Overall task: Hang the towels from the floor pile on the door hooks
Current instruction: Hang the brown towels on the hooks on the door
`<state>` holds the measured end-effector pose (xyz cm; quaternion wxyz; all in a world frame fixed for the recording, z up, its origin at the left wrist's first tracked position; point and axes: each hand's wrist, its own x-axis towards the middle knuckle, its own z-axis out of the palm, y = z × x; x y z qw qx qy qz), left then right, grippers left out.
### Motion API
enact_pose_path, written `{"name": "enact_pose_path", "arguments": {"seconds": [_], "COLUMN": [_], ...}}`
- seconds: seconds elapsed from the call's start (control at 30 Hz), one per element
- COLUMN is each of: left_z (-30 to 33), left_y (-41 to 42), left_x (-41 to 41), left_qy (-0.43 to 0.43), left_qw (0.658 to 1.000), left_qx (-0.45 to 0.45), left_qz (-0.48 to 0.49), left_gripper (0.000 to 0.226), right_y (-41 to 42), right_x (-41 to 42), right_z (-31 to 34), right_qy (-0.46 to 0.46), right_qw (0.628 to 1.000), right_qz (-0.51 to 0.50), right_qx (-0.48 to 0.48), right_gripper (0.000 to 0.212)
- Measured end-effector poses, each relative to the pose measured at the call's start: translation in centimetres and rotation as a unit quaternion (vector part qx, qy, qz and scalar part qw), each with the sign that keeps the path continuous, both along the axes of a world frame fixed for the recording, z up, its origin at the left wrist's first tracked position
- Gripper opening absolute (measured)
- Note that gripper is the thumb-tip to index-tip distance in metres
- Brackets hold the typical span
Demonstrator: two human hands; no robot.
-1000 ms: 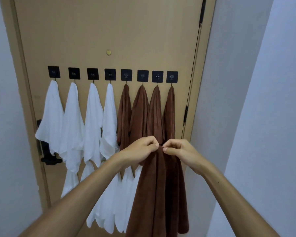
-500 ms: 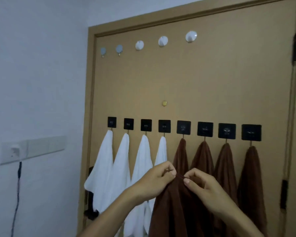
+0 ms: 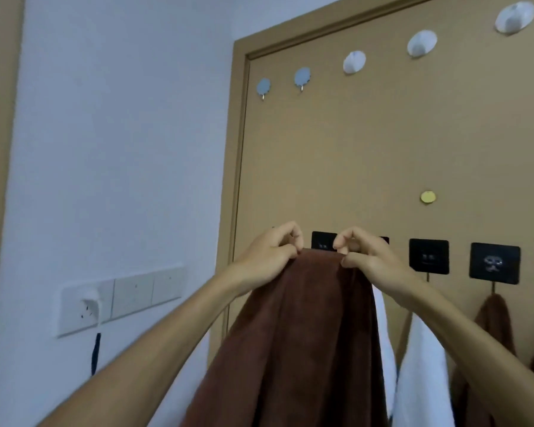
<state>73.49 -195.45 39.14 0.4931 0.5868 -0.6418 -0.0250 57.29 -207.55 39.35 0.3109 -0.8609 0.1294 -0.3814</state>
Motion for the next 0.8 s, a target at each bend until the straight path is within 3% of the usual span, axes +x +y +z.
{"name": "enact_pose_path", "arguments": {"seconds": [0.17,0.3,0.43,0.53,0.8], "left_z": [4.5,7.6,9.9,12.0,19.9], "left_y": [-2.9,-6.1,-9.4,-11.8,-17.3], "left_x": [6.6,10.4,13.4,15.4,20.4], "left_qy": [-0.115,-0.160,-0.190,-0.235,-0.212], "left_qw": [0.989,0.965,0.933,0.913,0.888], "left_qx": [-0.072,-0.172,-0.254,-0.264,-0.318], "left_qz": [0.061,0.114,0.169,0.201,0.256], "left_gripper": [0.020,0.014,0.012,0.015,0.022], "right_y": [-2.8,-5.4,-7.4,-9.2,-13.0], "right_x": [7.0,11.7,15.7,18.1,24.6], "right_z": [4.6,7.9,11.4,14.5,21.6], "right_qy": [-0.036,-0.084,-0.088,-0.087,-0.133], "right_qw": [0.992,0.974,0.942,0.911,0.835], "right_qz": [-0.066,-0.125,-0.172,-0.201,-0.275], "right_qx": [-0.102,-0.170,-0.274,-0.349,-0.458], "right_gripper": [0.031,0.029,0.024,0.024,0.026]}}
